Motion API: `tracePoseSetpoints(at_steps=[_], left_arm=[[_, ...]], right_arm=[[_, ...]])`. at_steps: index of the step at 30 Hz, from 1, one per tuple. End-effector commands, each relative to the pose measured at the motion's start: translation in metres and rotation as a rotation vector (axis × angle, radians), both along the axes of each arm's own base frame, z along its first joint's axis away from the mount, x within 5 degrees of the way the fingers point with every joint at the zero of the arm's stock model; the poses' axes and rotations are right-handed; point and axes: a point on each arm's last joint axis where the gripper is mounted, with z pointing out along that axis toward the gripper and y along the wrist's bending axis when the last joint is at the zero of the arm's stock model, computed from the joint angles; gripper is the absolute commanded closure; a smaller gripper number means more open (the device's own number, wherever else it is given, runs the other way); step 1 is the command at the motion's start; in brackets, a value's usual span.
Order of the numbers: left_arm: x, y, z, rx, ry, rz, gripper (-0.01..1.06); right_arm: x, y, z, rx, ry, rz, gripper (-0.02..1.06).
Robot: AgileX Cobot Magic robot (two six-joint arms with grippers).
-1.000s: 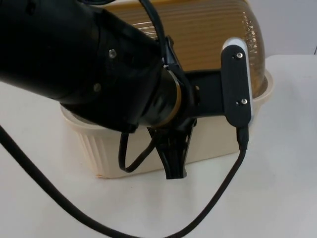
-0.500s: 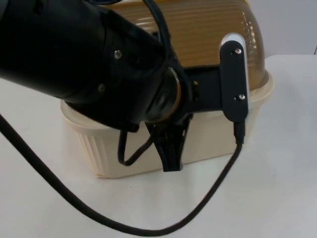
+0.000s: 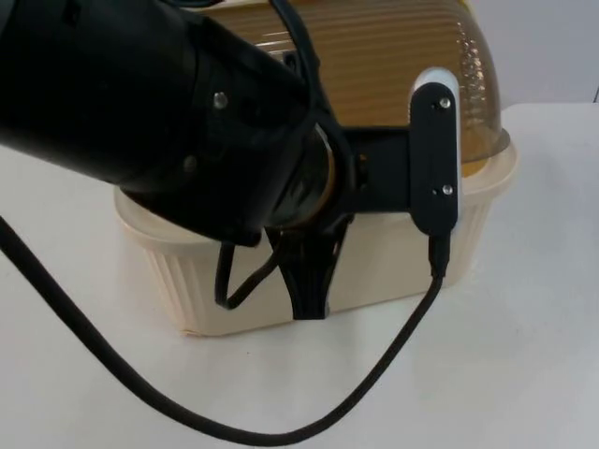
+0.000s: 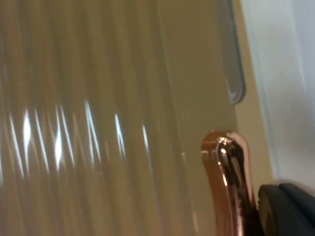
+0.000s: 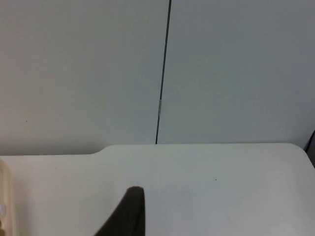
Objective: Open the box lid with the left hand, place the block into the box with the right hand, then close the box lid with the left hand.
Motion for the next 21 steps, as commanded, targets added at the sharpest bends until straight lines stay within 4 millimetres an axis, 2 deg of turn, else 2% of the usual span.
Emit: tracePoseSetpoints(at_steps=[1,6,13,21], left_arm=[[0.001,0.001,0.006,-0.018,0.005,-0.001,1.05],[0.006,0.000,0.014,-0.045,0.004,0.022,1.05],[0.027,0.007,0.028,-0.054,0.032,0.069,1.05],[0.048,0.010,0.059,-0.097,0.092,0.107,1.05]], right_arm=[[-0.001,-0.001,0.002,-0.004,-0.008,-0.007,0.06],[-0.002,-0.001,0.002,-0.004,-0.007,-0.007,0.06],[-0.002,-0.001,0.002,-0.004,-0.006,-0.007,0.06],[-0.002,-0.001,0.001,-0.003,0.002,-0.009,0.06]])
